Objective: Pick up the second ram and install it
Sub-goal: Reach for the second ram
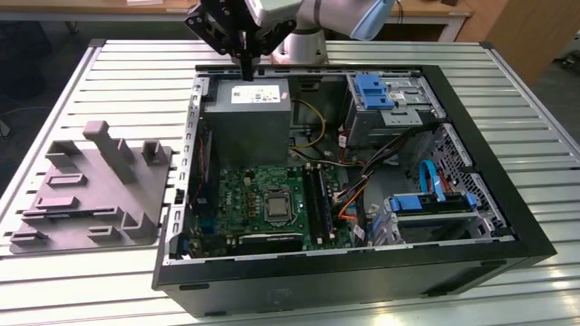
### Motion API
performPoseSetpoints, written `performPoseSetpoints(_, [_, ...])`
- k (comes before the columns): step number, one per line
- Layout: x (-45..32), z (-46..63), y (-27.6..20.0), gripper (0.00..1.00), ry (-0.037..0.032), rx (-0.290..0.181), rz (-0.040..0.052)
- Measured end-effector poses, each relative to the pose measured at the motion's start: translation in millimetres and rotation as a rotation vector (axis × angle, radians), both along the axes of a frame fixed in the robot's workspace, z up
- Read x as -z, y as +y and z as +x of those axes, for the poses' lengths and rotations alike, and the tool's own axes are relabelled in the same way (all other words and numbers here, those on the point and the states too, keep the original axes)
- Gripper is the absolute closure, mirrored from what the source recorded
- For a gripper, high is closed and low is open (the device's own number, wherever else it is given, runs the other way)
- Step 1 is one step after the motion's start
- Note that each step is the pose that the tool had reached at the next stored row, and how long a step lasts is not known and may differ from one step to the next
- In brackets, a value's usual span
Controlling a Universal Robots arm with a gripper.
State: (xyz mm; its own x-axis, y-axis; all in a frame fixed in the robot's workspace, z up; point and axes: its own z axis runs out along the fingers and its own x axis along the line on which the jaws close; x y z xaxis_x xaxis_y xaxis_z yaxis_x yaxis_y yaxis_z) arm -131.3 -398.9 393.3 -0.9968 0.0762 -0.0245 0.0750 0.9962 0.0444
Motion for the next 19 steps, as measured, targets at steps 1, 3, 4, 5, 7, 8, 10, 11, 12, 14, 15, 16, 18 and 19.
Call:
performPoseSetpoints(1, [0.0, -0.8, 0.0, 0.90, 0.0000, 0.000, 0.0000])
performPoseSetpoints(3, [0.0, -2.9, 0.0, 0.90, 0.0000, 0.000, -0.0001])
performPoseSetpoints(4, [0.0, -4.1, 0.0, 0.90, 0.0001, 0.000, -0.0001])
performPoseSetpoints(5, [0.0, -5.3, 0.0, 0.90, 0.0000, 0.000, 0.0000])
performPoseSetpoints(7, [0.0, -8.1, 0.0, 0.90, 0.0000, 0.000, -0.0001])
performPoseSetpoints(8, [0.0, -9.4, 0.0, 0.90, 0.0000, 0.000, 0.0000])
performPoseSetpoints(10, [0.0, -11.9, 0.0, 0.90, 0.0001, 0.000, -0.0001])
performPoseSetpoints(11, [0.0, -13.1, 0.0, 0.90, 0.0001, 0.000, -0.0001])
performPoseSetpoints(12, [0.0, -14.3, 0.0, 0.90, 0.0000, 0.000, -0.0001])
performPoseSetpoints(14, [0.0, -16.8, 0.0, 0.90, 0.0000, 0.000, 0.0000])
performPoseSetpoints(15, [0.0, -18.0, 0.0, 0.90, 0.0000, 0.000, 0.0000])
performPoseSetpoints(16, [0.0, -19.3, 0.0, 0.90, 0.0000, 0.000, 0.0000])
performPoseSetpoints(18, [0.1, -22.2, 0.0, 0.90, 0.0000, 0.000, 0.0000])
performPoseSetpoints(19, [0.0, -23.9, 0.0, 0.90, 0.0000, 0.000, 0.0000])
